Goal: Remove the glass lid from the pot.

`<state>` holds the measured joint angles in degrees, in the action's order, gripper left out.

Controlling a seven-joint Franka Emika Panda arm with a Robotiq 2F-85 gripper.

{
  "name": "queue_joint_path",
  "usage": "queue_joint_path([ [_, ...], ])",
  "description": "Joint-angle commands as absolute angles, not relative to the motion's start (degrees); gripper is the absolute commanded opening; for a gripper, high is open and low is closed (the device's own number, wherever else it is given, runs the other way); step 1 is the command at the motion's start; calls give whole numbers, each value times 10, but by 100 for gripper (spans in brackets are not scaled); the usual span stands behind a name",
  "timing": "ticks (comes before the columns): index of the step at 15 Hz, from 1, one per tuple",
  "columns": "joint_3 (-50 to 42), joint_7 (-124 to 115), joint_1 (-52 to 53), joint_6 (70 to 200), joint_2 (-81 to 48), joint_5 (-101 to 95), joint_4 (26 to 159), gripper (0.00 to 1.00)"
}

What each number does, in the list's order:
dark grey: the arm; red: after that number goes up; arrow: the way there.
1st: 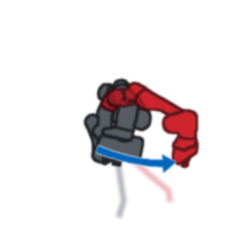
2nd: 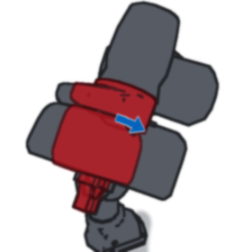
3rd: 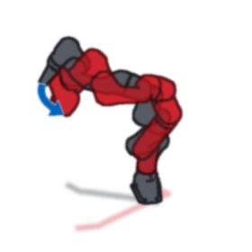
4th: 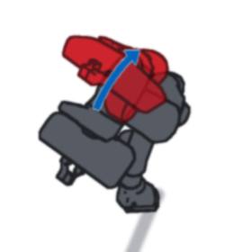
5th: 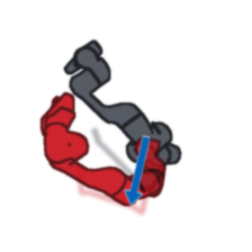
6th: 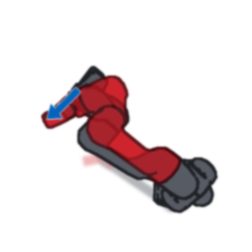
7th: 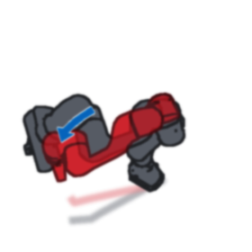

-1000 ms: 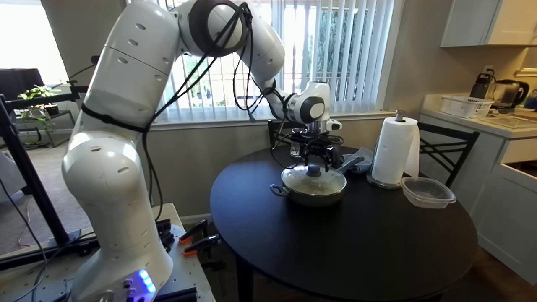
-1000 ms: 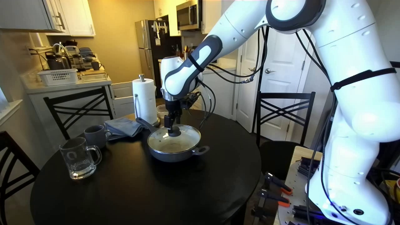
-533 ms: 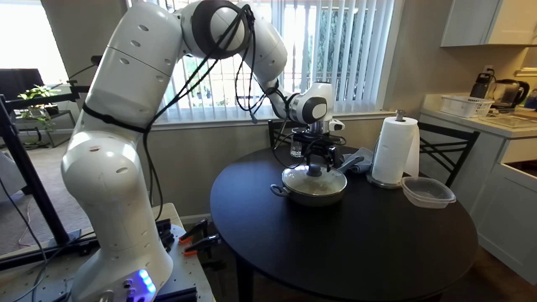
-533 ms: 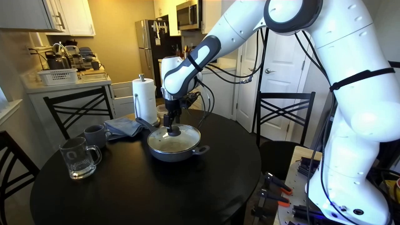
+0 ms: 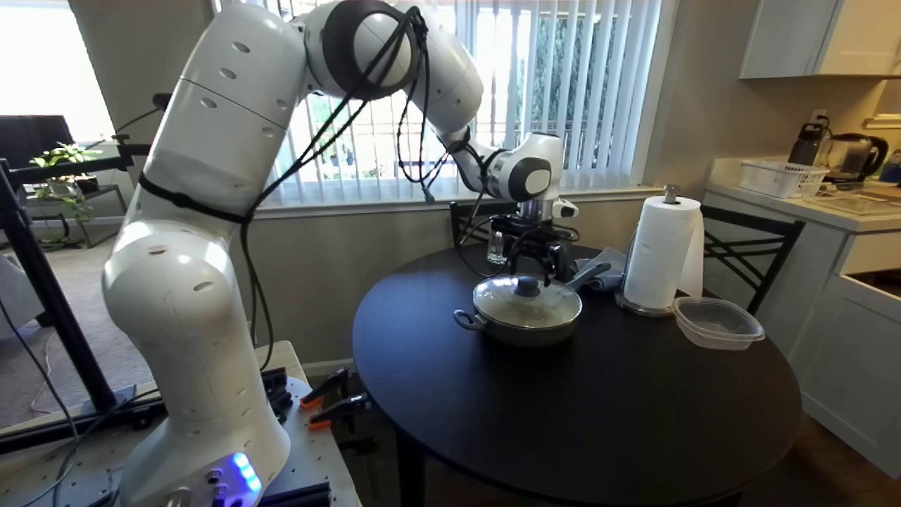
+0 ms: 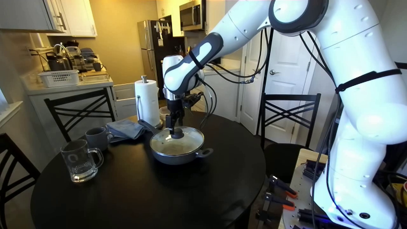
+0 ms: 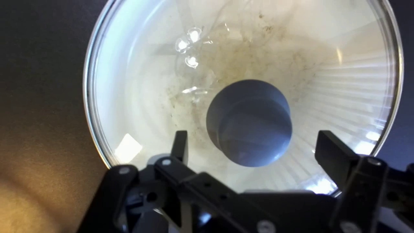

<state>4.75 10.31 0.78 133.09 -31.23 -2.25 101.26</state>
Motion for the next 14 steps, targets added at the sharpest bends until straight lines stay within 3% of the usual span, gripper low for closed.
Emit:
queue_joint_path([
  [1, 54, 127, -1, 1305, -311, -7, 1004, 100],
  [7, 55, 130, -1, 1284, -319, -4, 995, 100],
  [8, 55, 130, -1, 1283, -320, -5, 995, 75],
  [10, 56, 132, -1, 1284, -321, -5, 994, 68],
  [14, 58, 139, -2, 1283, -322, -5, 991, 41],
])
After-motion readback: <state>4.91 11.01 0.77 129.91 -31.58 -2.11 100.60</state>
